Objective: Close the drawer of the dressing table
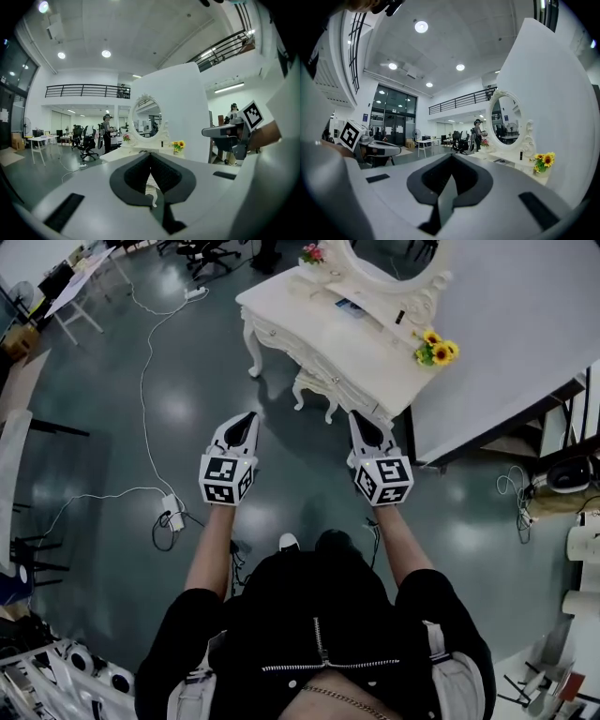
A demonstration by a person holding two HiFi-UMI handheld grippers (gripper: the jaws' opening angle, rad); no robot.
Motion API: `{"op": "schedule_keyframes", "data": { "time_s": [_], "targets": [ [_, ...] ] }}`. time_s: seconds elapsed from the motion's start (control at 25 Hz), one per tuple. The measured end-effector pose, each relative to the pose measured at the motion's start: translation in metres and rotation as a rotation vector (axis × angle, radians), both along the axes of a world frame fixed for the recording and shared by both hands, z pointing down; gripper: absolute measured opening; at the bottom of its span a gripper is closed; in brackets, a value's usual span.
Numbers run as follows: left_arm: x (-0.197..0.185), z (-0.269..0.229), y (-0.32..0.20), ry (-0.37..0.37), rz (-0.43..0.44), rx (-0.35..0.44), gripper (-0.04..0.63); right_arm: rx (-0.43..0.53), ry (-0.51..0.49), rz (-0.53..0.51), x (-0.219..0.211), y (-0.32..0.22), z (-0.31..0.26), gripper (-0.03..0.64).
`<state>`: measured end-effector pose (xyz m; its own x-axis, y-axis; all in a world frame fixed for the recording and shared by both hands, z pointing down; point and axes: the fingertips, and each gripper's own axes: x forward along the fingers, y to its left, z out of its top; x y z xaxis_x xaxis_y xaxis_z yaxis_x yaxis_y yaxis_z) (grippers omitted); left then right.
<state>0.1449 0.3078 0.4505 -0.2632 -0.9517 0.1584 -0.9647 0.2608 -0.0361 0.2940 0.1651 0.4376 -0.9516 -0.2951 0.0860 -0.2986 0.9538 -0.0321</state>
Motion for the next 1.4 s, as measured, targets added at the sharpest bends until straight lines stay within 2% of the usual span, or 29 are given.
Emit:
{"op": "schedule_keyframes", "data": {
  "time_s": [0.32, 0.64, 0.92, 1.4],
  "targets": [
    [-0.044, 0.008, -0.005, 0.021, 0.006, 0.001, 0.021, -0.019, 0.020, 0.011, -0.040, -0.006, 0.012, 0.006],
    [-0.106, 0.017, -0.042, 0.034, 0.000, 0.004, 0.021, -0.030, 0.020, 0.006, -0.102, -0.043, 0.019, 0.006],
    [-0.168, 0.018, -0.103, 0.036, 0.000, -0.011, 0.021, -0.052, 0.009, 0.016, -0.171, -0.108, 0.021, 0.006],
    [-0.285, -0.004, -0.262, 0.025, 0.030, -0.007, 0.021, -0.029, -0.002, 0.027, -0.285, -0.263, -0.003, 0.006]
  ]
}}
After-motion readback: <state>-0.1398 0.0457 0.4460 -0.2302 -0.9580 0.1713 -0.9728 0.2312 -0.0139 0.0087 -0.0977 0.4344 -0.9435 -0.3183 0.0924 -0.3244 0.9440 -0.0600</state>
